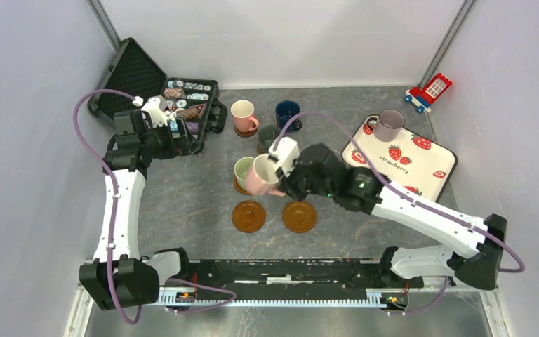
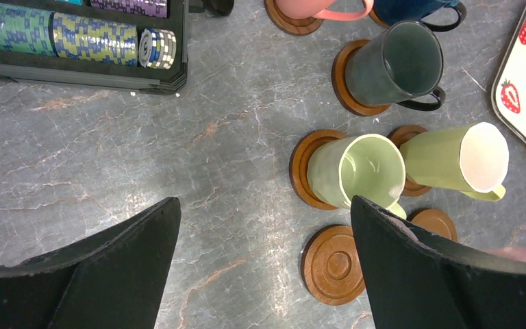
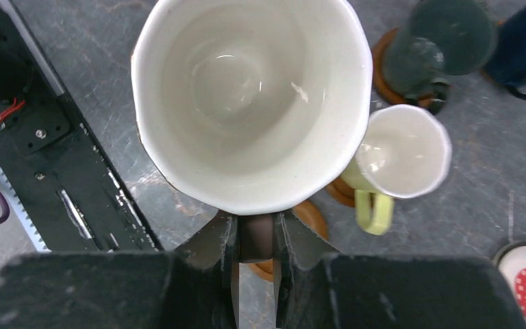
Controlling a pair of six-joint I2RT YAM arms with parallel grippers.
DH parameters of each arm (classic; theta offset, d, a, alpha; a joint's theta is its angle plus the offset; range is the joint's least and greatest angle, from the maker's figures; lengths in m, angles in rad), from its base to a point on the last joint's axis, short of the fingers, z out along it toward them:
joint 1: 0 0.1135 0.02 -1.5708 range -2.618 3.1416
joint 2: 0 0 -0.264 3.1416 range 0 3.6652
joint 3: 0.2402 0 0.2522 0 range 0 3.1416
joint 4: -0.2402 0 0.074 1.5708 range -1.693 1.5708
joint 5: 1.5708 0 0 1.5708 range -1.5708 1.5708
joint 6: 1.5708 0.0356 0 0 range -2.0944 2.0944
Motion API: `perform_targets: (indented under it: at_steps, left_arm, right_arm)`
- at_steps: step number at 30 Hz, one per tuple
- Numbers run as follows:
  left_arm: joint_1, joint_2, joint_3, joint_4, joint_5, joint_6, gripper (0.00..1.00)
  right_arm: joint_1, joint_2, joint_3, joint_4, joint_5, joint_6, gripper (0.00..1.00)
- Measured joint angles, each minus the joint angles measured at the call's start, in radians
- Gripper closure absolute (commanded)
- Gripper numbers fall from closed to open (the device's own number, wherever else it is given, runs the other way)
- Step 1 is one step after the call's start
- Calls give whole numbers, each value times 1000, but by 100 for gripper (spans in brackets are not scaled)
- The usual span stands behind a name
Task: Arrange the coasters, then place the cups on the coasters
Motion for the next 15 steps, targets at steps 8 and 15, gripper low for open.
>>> perform_targets:
  at_steps: [8,15]
  left_arm:
    - [0,-34,-23,6,-16,-10,0]
    - [27,-82,-73,36,-23,-29,0]
  right_arm:
    - [225,155,-23,23,230,91,100]
    - [233,317,-23,29,318,192,100]
